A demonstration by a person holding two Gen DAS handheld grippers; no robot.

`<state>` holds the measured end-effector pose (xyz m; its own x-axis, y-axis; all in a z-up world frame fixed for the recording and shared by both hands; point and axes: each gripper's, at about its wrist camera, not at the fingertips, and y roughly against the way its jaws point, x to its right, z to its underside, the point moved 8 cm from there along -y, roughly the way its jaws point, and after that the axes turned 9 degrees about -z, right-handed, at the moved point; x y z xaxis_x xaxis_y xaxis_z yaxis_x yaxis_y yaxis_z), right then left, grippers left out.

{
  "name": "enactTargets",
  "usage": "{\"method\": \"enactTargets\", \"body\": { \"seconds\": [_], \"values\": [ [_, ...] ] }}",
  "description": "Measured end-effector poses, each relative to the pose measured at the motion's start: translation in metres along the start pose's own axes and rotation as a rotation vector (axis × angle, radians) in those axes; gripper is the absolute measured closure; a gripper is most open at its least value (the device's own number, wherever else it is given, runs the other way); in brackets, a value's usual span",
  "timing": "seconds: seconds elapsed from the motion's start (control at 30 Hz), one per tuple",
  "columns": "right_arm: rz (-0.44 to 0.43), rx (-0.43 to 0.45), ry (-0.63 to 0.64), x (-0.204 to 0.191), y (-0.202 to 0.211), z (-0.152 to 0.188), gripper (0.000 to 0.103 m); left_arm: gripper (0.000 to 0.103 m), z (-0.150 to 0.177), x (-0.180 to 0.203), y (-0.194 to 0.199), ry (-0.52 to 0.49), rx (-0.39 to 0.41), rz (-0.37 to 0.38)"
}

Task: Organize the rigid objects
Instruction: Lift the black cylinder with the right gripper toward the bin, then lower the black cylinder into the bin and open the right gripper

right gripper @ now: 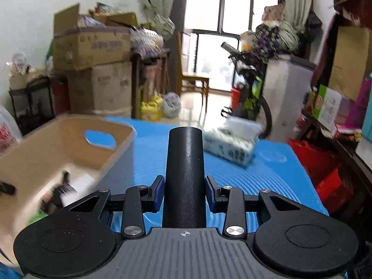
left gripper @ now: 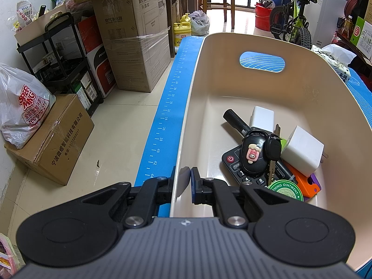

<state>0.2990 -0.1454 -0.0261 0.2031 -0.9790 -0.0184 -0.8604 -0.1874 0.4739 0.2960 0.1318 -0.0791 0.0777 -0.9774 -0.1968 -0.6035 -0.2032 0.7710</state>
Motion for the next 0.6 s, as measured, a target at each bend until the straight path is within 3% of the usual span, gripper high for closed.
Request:
{"method": "enactTargets", "body": {
  "seconds": [0.3, 0.6],
  "values": [
    [-0.168, 0.051, 0.038, -0.066, -0.001, -0.054, 0.06, 0.093, 0.0, 0.0, 0.0, 0.0, 0.0, 0.0],
    [-0.294, -0.044, 0.089, -0.139, -0.036, -0.058, 0.06, 0.093, 0.0, 0.0, 0.0, 0.0, 0.0, 0.0]
  ]
}}
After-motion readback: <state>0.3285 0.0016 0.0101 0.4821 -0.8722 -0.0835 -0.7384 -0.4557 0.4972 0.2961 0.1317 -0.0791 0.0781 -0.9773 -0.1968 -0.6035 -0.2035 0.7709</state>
